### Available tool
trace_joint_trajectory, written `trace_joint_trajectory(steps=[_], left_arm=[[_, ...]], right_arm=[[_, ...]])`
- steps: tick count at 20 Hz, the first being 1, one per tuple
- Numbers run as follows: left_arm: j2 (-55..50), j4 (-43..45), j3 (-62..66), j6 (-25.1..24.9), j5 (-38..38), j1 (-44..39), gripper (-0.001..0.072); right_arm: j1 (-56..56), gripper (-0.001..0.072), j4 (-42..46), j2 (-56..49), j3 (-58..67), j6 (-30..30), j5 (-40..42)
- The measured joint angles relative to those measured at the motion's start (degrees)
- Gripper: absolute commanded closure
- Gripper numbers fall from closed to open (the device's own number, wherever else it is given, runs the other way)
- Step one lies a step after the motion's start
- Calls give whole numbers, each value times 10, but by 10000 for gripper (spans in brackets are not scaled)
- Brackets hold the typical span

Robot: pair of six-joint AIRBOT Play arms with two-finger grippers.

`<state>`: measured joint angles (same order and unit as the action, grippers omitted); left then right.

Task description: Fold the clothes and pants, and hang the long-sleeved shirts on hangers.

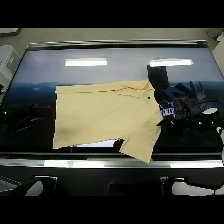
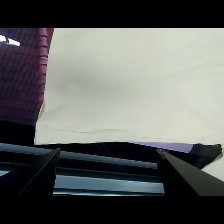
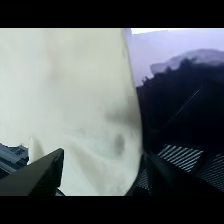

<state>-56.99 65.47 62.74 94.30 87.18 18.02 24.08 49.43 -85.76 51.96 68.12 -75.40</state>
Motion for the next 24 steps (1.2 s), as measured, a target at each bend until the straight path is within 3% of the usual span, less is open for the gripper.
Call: trace_joint_trajectory(steps=[15,18,20,24], left_arm=[[1,-10,-1,0,-14,0,-10],[1,-10,-1,0,-16,0,-10],[0,-10,-1,0,-17,0,-10],[-2,-10,-12,-11,-19,2,-8]], right_arm=[[-1,194,0,0,-25,0,26],[0,302,-7,0,-45,0,31],[0,462,-8,0,-55,0,37],[-1,679,-6,0,-63,0,59]])
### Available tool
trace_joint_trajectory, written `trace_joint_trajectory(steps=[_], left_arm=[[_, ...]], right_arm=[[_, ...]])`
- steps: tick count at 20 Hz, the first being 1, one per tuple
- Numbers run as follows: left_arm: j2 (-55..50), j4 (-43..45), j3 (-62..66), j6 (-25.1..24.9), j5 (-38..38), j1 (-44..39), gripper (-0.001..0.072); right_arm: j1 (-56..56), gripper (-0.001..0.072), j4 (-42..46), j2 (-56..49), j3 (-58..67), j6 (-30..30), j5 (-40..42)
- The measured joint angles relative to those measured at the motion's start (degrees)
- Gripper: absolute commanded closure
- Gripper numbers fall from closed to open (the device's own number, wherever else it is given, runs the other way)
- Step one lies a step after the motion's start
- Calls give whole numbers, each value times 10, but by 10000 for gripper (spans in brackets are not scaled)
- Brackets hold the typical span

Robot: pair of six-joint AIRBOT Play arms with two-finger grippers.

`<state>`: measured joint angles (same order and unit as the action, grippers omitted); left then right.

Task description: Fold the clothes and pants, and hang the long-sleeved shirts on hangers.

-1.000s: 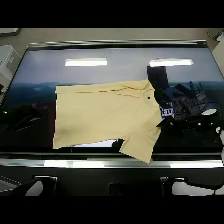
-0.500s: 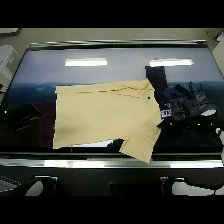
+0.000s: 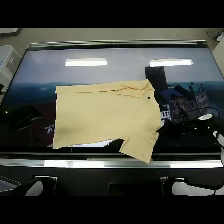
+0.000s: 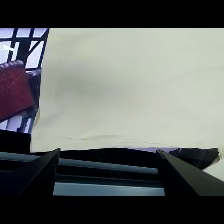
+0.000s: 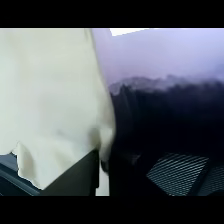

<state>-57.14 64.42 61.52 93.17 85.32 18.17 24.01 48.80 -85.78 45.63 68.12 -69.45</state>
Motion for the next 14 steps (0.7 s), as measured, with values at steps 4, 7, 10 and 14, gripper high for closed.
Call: trace_joint_trajectory(steps=[4,7,10,14], left_arm=[[2,-2,-73,-31,-26,23,-8],[3,-42,-164,-64,-71,64,-8],[3,-107,-254,-96,-110,110,-9],[3,-141,-332,-121,-133,137,-9]], right_arm=[[0,679,-10,0,-2,-11,9],[0,679,-18,0,-2,-21,12],[0,679,-26,0,-2,-26,12],[0,679,-30,0,-2,-30,12]])
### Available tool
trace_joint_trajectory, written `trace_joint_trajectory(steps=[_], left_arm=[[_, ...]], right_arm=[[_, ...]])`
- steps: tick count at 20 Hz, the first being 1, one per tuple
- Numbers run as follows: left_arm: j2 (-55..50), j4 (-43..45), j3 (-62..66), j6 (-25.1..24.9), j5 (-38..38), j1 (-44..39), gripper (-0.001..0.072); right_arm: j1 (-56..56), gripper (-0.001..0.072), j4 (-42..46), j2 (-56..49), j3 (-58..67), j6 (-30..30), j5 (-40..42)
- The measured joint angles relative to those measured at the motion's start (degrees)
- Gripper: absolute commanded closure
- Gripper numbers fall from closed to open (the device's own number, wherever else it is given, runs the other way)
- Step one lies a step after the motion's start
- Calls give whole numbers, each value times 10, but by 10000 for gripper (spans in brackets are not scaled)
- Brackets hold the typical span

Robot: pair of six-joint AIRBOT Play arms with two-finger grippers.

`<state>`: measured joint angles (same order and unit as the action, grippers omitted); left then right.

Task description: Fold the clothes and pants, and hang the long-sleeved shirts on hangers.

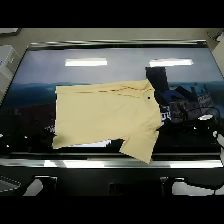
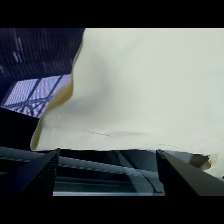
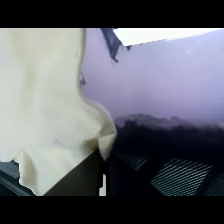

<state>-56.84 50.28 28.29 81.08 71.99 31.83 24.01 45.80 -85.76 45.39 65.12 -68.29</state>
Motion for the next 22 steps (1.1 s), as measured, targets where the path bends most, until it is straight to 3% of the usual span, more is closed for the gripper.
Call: trace_joint_trajectory(steps=[12,16,17,18,20,22], left_arm=[[-9,46,-43,-12,-32,10,-9],[-24,14,-44,-23,-47,9,-6],[-29,4,-44,-26,-51,9,85],[-34,-4,-44,-28,-57,9,316],[-44,-5,-45,-33,-74,10,687],[-50,-20,-45,-40,-72,9,690]], right_arm=[[0,679,-2,0,0,0,-6],[0,679,-2,1,0,0,-7],[0,679,-2,1,0,0,-7],[0,679,-2,1,0,0,-7],[0,679,-1,2,0,0,-7],[0,680,-1,5,0,-2,-7]])
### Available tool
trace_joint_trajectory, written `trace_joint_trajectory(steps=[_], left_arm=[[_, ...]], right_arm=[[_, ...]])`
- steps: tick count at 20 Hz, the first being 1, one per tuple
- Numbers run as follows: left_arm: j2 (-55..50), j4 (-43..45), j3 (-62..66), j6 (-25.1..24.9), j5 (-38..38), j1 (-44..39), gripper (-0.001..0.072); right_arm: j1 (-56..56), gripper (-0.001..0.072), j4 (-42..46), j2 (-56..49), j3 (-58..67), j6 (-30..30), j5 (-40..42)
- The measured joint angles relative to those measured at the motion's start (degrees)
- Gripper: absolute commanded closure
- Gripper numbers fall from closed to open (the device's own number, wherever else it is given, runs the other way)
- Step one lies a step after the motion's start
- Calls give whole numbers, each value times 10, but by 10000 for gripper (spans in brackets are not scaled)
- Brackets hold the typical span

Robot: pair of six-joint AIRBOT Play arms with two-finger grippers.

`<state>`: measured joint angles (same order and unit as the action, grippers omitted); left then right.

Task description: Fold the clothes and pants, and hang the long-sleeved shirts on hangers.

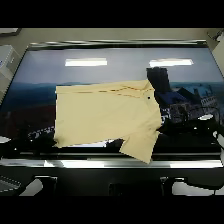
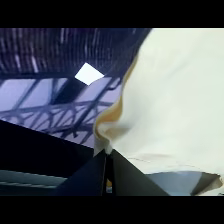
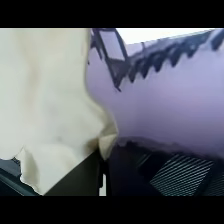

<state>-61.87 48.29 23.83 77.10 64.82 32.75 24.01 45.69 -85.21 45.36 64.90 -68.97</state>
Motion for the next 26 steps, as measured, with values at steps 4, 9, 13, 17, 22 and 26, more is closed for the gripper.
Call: trace_joint_trajectory(steps=[4,9,13,17,22,26], left_arm=[[-5,-42,5,-25,0,0,691],[-6,-105,103,-48,23,-27,693],[-20,-82,305,-22,29,-85,694],[-63,6,586,44,27,-124,694],[-81,86,901,108,52,-133,694],[9,133,954,148,92,-120,694]], right_arm=[[0,680,-5,27,0,-15,-6],[-21,682,-63,111,28,-45,-9],[-126,682,-25,168,150,5,67],[-226,682,160,176,355,165,166],[-263,682,283,182,608,258,142],[-269,682,290,242,713,271,61]])
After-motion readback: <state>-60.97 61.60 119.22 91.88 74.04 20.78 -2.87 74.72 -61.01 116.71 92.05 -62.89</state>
